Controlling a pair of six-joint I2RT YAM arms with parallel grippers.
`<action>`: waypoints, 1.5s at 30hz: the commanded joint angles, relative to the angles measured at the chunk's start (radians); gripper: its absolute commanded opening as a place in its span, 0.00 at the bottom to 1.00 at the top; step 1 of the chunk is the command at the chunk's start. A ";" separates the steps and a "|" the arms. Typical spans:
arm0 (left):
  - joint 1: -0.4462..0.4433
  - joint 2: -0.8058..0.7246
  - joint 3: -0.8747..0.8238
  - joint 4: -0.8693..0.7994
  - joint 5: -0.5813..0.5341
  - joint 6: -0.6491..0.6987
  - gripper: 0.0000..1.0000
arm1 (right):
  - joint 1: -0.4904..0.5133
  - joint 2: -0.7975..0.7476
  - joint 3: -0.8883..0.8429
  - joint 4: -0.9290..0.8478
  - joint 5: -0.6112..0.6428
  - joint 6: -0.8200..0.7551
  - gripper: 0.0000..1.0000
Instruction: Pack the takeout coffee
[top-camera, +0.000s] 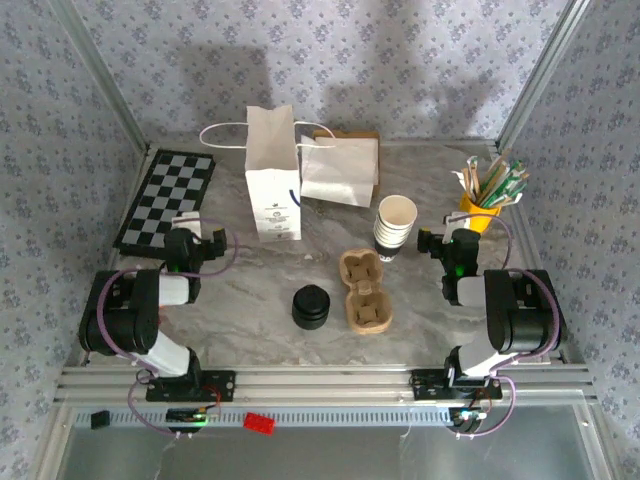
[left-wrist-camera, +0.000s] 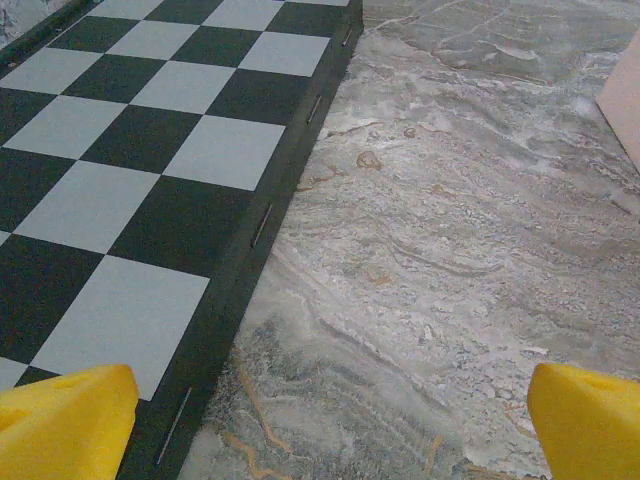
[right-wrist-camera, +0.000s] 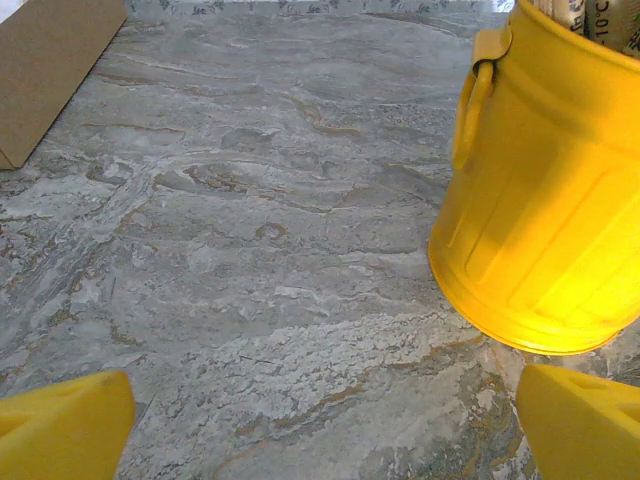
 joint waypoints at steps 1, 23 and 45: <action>0.007 0.009 0.027 0.030 0.006 0.009 1.00 | -0.007 0.013 0.025 0.017 -0.003 -0.012 1.00; 0.007 0.009 0.026 0.030 0.007 0.010 1.00 | -0.008 0.014 0.025 0.017 -0.004 -0.013 1.00; 0.007 -0.373 0.006 -0.313 -0.030 -0.036 1.00 | -0.057 -0.340 -0.017 -0.280 0.009 0.114 1.00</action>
